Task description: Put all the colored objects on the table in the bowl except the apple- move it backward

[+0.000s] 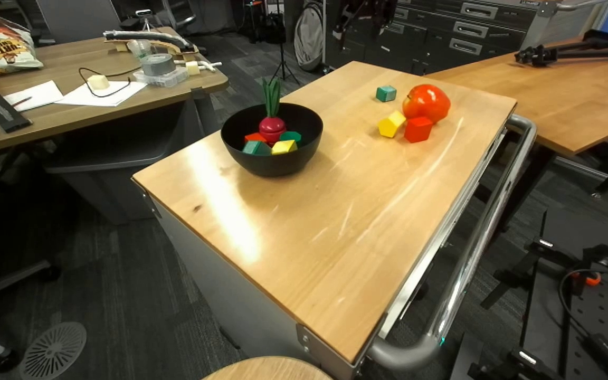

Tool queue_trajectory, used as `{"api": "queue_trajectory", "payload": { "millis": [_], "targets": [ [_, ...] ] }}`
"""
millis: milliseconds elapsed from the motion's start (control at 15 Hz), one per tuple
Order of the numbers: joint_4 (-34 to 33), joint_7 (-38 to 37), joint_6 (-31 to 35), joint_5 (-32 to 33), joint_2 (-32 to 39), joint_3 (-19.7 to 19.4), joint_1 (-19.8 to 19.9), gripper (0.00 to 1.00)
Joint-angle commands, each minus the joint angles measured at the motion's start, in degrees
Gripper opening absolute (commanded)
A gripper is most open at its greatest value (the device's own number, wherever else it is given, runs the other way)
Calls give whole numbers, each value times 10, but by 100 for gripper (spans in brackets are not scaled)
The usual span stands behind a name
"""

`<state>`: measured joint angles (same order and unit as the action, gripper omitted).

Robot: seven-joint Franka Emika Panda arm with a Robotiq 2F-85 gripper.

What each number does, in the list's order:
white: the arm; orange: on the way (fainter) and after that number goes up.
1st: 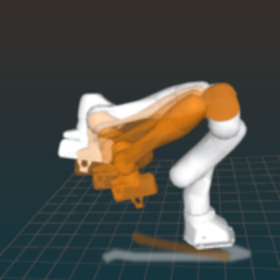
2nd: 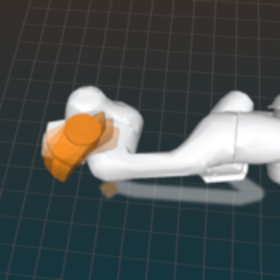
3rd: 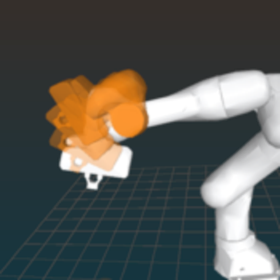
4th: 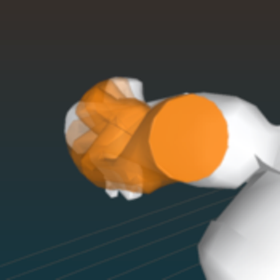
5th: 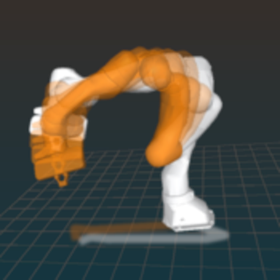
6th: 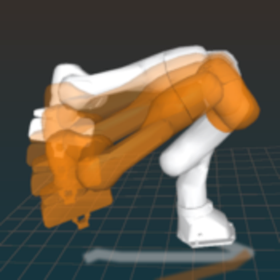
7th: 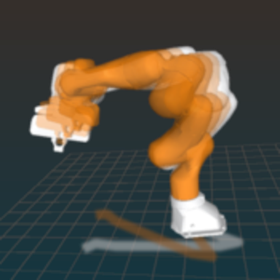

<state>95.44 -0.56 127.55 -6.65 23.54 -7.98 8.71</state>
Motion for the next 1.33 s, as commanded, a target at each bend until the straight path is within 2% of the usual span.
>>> {"api": "queue_trajectory", "payload": {
  "millis": [0,200,1133,1200,1267],
  "targets": [
    [-1,-6,-1,4,1,6,4,100],
    [-5,-3,-6,24,8,3,-1,100],
    [-37,16,-82,13,85,0,55,100],
    [-40,16,-87,13,90,1,56,93],
    [-43,17,-92,11,94,1,57,73]
  ]
}}
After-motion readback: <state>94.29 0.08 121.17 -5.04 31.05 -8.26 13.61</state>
